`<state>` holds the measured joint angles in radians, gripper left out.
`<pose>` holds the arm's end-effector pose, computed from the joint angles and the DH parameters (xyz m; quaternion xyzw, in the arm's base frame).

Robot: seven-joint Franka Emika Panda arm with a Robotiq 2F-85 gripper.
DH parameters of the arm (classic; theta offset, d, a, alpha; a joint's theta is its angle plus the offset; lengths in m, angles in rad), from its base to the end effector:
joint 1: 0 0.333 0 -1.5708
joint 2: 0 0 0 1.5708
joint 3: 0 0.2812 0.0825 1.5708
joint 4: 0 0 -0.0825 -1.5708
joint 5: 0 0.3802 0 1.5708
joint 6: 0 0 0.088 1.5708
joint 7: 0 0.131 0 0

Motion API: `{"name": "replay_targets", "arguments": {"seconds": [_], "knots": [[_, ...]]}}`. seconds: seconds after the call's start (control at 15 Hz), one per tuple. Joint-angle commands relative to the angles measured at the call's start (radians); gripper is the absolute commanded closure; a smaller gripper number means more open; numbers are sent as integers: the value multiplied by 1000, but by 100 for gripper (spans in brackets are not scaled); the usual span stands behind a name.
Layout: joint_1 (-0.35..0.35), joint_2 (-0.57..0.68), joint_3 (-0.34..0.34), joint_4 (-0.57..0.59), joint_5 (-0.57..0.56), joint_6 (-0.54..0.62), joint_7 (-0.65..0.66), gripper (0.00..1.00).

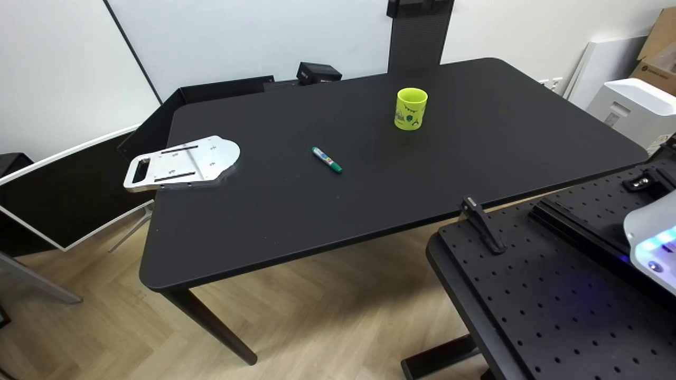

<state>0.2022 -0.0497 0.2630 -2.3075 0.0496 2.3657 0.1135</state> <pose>0.4609 0.2326 0.3190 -0.9859 -0.1584 -0.0476 0.0265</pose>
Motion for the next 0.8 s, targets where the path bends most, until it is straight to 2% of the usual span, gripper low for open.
{"name": "replay_targets", "arguments": {"seconds": [0.0,0.2,0.53,0.67,0.73], "knots": [[37,180,15,154,-92,47,95,0],[85,287,3,239,-133,81,166,0],[161,418,-43,353,-121,117,323,0],[180,459,-51,389,-109,115,323,0],[167,410,-46,325,-99,130,271,0]]}}
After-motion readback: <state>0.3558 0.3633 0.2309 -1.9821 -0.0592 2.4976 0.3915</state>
